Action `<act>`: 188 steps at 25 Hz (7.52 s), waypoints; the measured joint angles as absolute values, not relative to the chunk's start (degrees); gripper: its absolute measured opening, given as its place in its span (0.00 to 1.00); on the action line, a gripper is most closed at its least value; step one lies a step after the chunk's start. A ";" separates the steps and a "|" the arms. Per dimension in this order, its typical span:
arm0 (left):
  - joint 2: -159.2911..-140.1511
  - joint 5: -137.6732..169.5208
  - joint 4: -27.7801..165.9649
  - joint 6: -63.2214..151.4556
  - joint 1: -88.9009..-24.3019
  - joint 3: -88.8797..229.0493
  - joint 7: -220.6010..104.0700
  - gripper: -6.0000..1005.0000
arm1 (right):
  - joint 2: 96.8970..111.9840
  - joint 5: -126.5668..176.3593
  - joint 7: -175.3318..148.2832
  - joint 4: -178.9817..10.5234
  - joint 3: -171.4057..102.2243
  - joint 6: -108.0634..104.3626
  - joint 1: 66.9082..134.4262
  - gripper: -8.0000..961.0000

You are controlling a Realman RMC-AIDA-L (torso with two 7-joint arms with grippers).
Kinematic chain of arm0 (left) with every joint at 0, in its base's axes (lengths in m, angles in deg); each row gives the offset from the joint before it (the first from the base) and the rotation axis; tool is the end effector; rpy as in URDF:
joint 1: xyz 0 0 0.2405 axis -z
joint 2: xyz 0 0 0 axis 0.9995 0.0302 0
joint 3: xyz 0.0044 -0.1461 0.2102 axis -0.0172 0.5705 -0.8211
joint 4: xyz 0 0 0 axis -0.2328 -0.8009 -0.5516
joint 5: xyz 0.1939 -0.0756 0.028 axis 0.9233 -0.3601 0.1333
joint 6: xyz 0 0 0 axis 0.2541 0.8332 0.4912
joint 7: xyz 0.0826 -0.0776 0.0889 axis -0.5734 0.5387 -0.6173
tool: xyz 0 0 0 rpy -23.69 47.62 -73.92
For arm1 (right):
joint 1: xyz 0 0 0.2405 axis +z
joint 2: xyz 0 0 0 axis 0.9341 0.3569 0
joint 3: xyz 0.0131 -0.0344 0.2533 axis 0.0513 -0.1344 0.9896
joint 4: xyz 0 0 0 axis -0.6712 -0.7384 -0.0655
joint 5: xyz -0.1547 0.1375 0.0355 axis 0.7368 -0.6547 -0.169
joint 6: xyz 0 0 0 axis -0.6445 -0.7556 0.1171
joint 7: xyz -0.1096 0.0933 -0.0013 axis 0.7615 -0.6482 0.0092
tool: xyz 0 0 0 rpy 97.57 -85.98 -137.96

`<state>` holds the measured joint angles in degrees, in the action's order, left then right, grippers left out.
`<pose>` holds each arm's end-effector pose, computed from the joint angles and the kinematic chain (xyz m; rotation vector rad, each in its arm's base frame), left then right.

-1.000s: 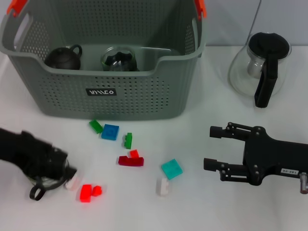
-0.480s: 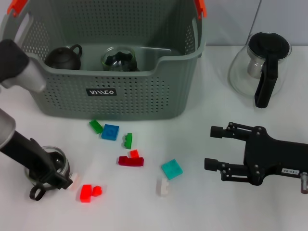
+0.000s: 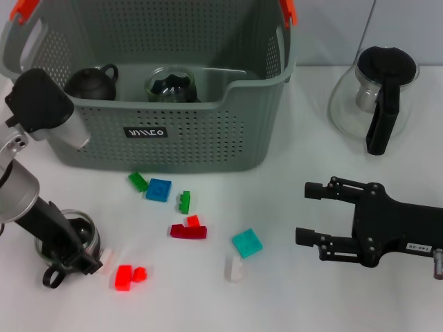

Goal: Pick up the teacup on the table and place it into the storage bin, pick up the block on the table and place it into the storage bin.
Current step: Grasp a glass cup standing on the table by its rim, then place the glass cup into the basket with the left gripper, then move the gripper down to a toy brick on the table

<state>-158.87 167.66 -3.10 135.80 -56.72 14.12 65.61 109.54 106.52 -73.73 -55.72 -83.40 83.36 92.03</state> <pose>-0.2510 0.3215 0.0221 -2.6605 -0.9575 0.7192 0.2636 0.2821 -0.0214 -2.7838 0.3686 0.9218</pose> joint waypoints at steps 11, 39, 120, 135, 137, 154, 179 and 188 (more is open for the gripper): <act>-158.55 167.74 -2.01 134.14 -57.21 12.72 66.79 0.46 | 109.27 106.52 -73.73 -55.72 -83.40 83.41 91.94 0.86; -149.09 119.69 13.44 154.78 -52.01 42.10 51.76 0.05 | 109.13 106.40 -74.18 -55.72 -83.31 83.57 92.39 0.86; -145.97 113.79 18.60 148.94 -49.77 49.20 52.53 0.41 | 108.66 106.61 -74.52 -57.31 -83.40 82.78 92.34 0.86; -154.27 139.06 8.22 146.07 -63.27 44.68 27.57 0.40 | 108.70 106.60 -75.13 -57.31 -83.31 82.48 92.58 0.86; -155.26 141.86 8.42 143.21 -63.39 44.04 27.11 0.40 | 108.75 106.55 -75.13 -57.31 -83.31 82.48 92.58 0.86; -159.17 146.08 14.82 126.52 -66.32 43.11 18.18 0.38 | 108.89 106.57 -75.14 -57.30 -83.31 82.12 93.23 0.86; -159.17 145.65 12.75 127.94 -67.87 44.62 17.97 0.36 | 108.77 106.60 -75.21 -57.30 -83.31 82.44 93.45 0.86; -159.32 145.81 14.14 127.39 -68.77 44.78 17.76 0.35 | 108.80 106.61 -75.85 -57.30 -83.31 81.94 93.85 0.86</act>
<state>-159.32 145.81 14.14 127.39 -68.77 44.78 17.76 108.80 106.61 -75.85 -57.30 -83.31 81.94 93.85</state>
